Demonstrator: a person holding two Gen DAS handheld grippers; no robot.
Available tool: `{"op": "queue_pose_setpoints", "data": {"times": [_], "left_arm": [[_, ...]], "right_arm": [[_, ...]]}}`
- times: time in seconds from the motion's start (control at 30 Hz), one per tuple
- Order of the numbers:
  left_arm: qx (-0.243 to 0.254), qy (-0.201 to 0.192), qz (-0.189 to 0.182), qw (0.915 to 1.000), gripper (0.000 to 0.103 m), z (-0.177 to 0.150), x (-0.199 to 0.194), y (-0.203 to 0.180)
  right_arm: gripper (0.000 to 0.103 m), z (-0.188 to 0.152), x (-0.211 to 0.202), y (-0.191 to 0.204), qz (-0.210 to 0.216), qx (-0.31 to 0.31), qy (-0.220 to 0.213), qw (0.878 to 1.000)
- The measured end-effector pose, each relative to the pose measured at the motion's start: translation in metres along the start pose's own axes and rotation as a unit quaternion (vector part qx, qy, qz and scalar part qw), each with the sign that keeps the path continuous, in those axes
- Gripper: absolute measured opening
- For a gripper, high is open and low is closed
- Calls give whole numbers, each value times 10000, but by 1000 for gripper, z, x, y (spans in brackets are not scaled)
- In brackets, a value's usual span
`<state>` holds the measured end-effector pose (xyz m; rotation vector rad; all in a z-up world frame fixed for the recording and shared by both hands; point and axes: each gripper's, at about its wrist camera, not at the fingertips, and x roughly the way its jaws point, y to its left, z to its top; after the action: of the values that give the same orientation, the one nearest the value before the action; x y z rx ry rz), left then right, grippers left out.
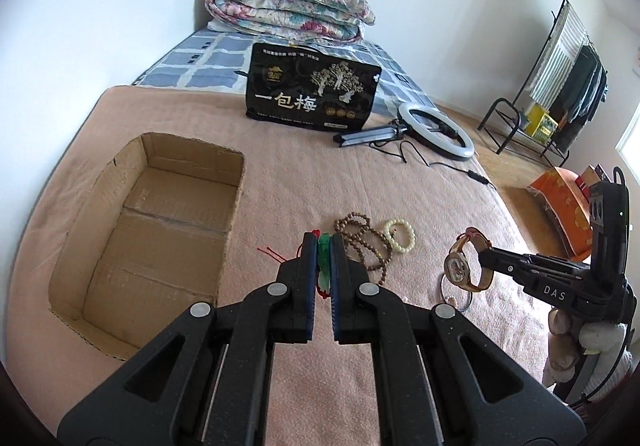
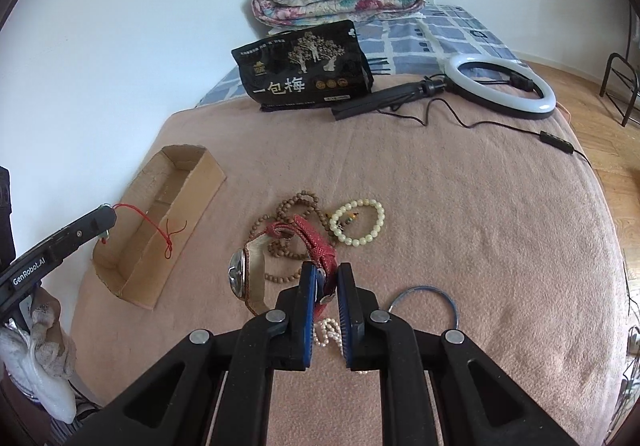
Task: Organize jewelry
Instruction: 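Carry the pendant with the left gripper into the cardboard box while the right gripper carries the watch there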
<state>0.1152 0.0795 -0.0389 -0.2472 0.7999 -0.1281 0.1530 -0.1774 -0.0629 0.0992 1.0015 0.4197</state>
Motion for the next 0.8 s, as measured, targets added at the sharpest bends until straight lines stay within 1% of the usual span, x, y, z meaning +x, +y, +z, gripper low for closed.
{"op": "queue_pose_setpoints", "data": {"times": [0.23,0.5,0.63,0.8], "left_arm": [[-298,-107,298,9991,4,4,-17,37],[-239,-209,678,9972,4,16,-38,78],[-151,-119,790,9967,4,14,-39,99],[-185,-24,857,9962,4,6,-36,121]], "right_arm": [[8,12,12,35,202,-247,18,9995],[8,29,29,85,388,-600,39,9974],[8,39,40,112,478,-736,41,9961],[8,49,55,143,616,-845,87,9945]]}}
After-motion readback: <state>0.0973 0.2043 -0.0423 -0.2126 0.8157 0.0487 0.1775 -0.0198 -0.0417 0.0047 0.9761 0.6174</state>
